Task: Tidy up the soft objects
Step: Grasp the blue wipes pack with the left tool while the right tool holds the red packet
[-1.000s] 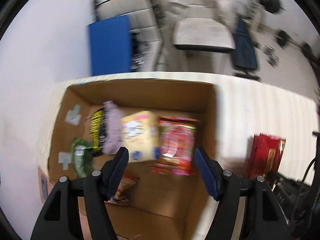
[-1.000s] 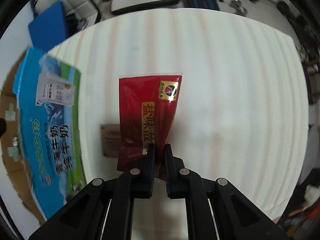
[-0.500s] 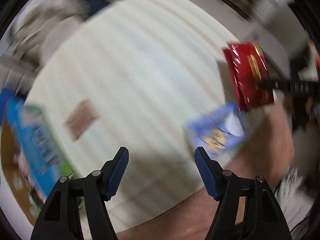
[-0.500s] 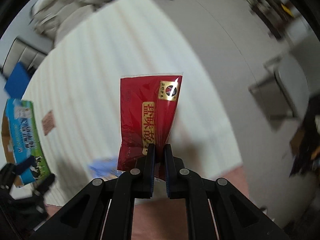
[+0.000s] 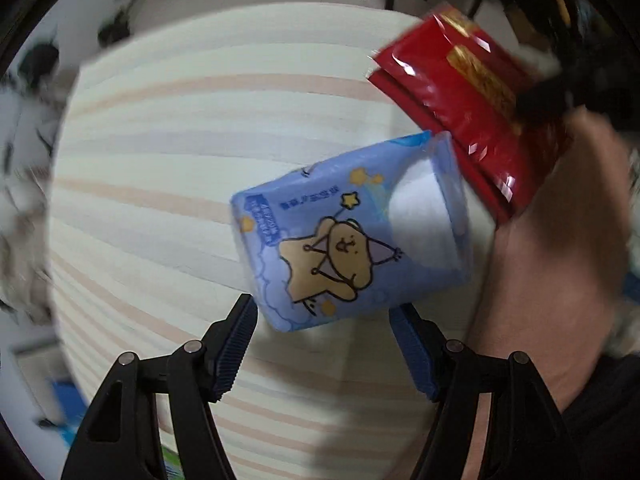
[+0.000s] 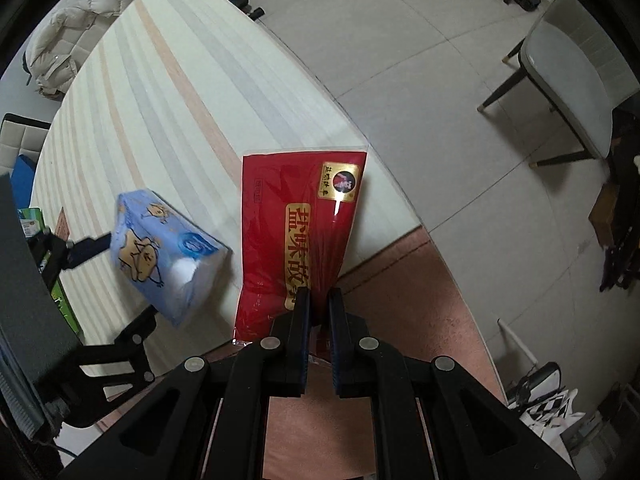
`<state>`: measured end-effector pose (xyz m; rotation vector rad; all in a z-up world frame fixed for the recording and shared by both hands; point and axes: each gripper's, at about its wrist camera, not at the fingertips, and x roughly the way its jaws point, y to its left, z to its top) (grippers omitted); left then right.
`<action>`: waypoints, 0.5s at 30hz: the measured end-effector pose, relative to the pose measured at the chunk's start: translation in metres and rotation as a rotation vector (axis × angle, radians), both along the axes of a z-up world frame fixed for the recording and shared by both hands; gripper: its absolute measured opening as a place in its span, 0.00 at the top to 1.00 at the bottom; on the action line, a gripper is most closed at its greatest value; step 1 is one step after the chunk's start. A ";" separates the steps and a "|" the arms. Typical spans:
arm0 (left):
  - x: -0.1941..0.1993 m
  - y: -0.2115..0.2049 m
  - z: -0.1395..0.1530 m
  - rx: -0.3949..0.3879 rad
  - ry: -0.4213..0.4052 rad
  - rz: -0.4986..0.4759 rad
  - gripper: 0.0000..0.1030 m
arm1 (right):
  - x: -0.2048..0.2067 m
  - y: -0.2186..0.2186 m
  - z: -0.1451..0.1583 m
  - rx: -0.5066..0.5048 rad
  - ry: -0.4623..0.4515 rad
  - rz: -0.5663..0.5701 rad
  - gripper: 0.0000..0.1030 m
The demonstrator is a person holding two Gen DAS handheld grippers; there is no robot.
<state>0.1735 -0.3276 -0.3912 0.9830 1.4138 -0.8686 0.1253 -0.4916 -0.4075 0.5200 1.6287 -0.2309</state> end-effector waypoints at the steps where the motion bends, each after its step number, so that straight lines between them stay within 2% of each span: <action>1: 0.007 0.004 0.002 -0.032 0.091 0.093 0.35 | -0.002 -0.001 -0.002 0.004 0.002 -0.006 0.91; 2: 0.014 0.009 0.005 -0.065 0.157 0.178 0.35 | -0.003 -0.002 -0.002 0.006 -0.001 -0.006 0.91; 5: 0.038 0.042 0.012 -0.201 0.375 0.561 0.35 | -0.003 -0.001 -0.002 0.018 -0.009 -0.016 0.91; 8: 0.042 0.074 -0.001 -0.264 0.560 0.887 0.35 | -0.004 -0.001 -0.003 0.024 -0.014 -0.025 0.91; 10: 0.038 0.085 -0.013 -0.280 0.630 1.027 0.35 | -0.005 -0.004 -0.007 0.033 -0.014 -0.036 0.91; 13: 0.035 0.087 -0.030 -0.288 0.693 1.159 0.35 | -0.006 -0.007 -0.011 0.045 -0.013 -0.049 0.91; 15: 0.039 0.084 -0.033 -0.270 0.649 1.190 0.36 | -0.008 -0.010 -0.012 0.044 -0.013 -0.054 0.91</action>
